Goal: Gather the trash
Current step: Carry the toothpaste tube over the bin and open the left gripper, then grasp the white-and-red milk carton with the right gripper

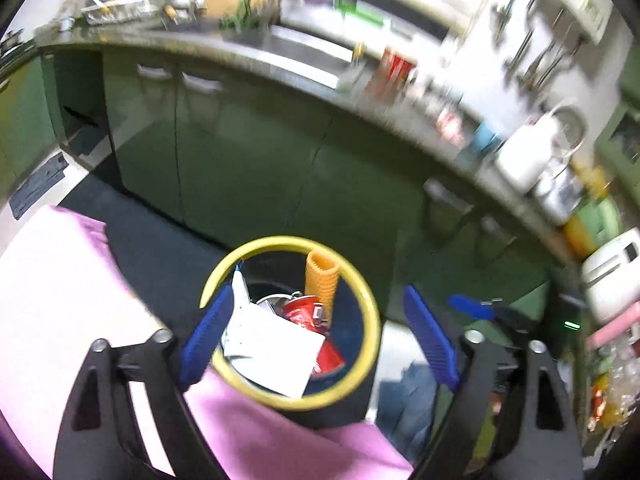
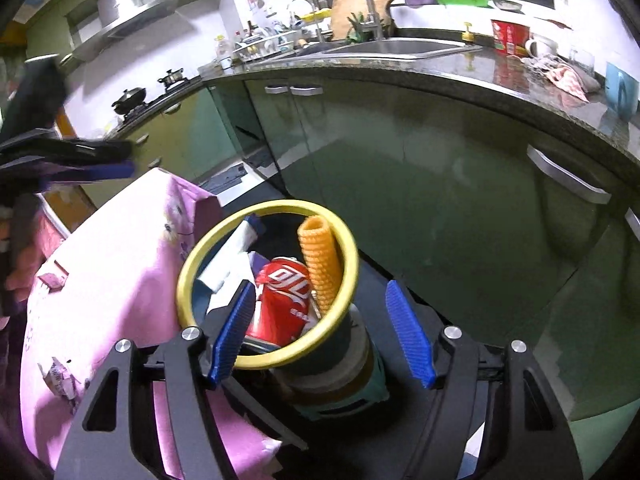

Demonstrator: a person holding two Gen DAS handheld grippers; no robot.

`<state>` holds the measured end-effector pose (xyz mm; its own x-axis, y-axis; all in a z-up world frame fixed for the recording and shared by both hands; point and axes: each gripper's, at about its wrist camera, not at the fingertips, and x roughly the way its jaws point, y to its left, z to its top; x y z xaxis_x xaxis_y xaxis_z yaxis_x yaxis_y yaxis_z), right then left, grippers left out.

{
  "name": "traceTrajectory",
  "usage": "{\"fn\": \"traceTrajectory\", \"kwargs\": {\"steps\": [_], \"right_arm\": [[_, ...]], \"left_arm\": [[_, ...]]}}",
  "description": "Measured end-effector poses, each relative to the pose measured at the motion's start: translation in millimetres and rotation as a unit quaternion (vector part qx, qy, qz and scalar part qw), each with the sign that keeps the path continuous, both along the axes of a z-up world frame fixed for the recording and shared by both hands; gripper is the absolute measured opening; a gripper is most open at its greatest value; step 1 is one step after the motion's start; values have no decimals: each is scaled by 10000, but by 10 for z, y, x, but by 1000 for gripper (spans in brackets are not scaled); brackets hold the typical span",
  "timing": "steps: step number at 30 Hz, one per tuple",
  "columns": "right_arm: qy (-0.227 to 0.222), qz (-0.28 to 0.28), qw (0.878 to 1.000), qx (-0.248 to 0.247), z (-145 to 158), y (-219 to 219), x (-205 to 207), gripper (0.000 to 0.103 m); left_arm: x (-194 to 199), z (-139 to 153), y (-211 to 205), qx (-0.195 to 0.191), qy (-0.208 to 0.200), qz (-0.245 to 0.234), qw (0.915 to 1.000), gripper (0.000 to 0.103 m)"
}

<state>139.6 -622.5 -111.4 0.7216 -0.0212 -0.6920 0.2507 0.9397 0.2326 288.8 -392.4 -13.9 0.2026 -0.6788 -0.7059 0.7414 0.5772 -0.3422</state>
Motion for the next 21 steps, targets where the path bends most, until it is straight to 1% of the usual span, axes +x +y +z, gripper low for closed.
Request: {"fn": "traceTrajectory", "kwargs": {"steps": [2,3,4,5,6,8,9,11,13,14,15,16,17,19,20,21], "right_arm": [[-12,146,9999,-1,39,92,53,67],[-19,253,9997,-21,66,153,85,67],[-30,407,9991,-70,102,254,130,67],[-43,514,9986,-103,126,323,164,67],[-66,692,9975,-147,162,441,222,67],[-118,1044,9943,-203,221,684,344,67],[-155,1254,9917,-226,255,836,421,67],[-193,1723,9844,-298,324,1182,591,67],[-258,2303,9718,-433,404,1626,781,68],[-273,2512,9664,-467,427,1781,850,68],[-283,2793,9584,-506,457,2006,953,69],[-274,3068,9499,-536,480,2231,1055,69],[-263,3258,9435,-555,491,2384,1123,69],[-246,3699,9263,-669,521,2810,1313,69],[-235,3852,9201,-674,528,2956,1377,70],[-227,4068,9109,-649,541,3133,1466,71]], "left_arm": [[-183,149,491,-411,-155,235,9988,88],[-252,183,658,-518,-208,331,9979,89],[-340,212,918,-639,-289,486,9964,89],[-394,235,1098,-695,-357,604,9951,89],[-478,239,1376,-767,-467,817,9926,89],[-622,222,1923,-891,-667,1302,9852,90],[-670,205,2103,-916,-728,1478,9821,91],[-778,145,2603,-921,-888,1987,9717,92],[-846,84,2991,-975,-957,2303,9635,93],[-875,47,3203,-1047,-1002,2457,9585,93],[-901,24,3334,-1076,-1059,2587,9541,94],[-934,-11,3503,-1073,-1169,2783,9473,94],[-950,-35,3597,-1047,-1248,2904,9429,94],[-995,-86,3848,-895,-1475,3252,9298,94],[-1004,-98,3922,-870,-1507,3344,9262,94],[-1005,-109,4024,-836,-1517,3464,9219,94]]}}
